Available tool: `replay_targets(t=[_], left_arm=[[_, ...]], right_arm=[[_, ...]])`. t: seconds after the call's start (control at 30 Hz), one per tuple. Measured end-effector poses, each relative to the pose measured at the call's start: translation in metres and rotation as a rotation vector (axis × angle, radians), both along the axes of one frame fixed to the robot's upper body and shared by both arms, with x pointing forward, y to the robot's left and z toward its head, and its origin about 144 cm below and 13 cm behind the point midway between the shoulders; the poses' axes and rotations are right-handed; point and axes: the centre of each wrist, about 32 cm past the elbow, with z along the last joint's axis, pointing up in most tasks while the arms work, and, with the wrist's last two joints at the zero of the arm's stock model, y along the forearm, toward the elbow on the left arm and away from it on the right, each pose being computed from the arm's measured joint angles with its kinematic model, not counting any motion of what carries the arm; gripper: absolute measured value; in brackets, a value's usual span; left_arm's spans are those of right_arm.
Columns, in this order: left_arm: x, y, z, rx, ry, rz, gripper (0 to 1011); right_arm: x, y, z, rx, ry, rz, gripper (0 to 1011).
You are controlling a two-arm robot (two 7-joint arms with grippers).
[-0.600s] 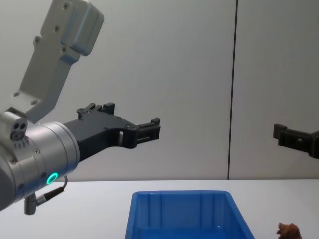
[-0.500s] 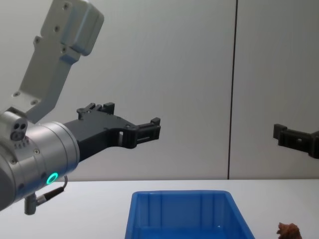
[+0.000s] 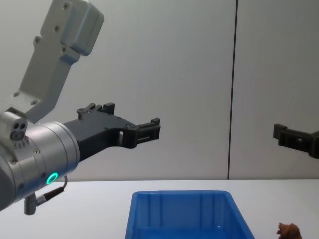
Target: Pick up the two dolls from the table and place them into the box.
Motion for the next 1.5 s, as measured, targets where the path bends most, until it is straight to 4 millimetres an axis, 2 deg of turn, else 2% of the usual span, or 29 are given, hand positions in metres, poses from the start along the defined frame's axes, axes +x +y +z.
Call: replay_targets(t=[0.47,1.1,1.5], left_arm=[[0.000,0.000,0.000,0.000,0.000,0.000,1001],[0.000,0.000,0.000,0.000,0.000,0.000,1001],[0.000,0.000,0.000,0.000,0.000,0.000,1001]], right_arm=[[0.006,-0.009,-0.004,-0.015,0.058,0.006,1001],[0.012,-0.042,-0.024,-0.057,0.305,-0.035,1001],[0.009,-0.053,-0.033,-0.094,0.421,-0.077,1001]])
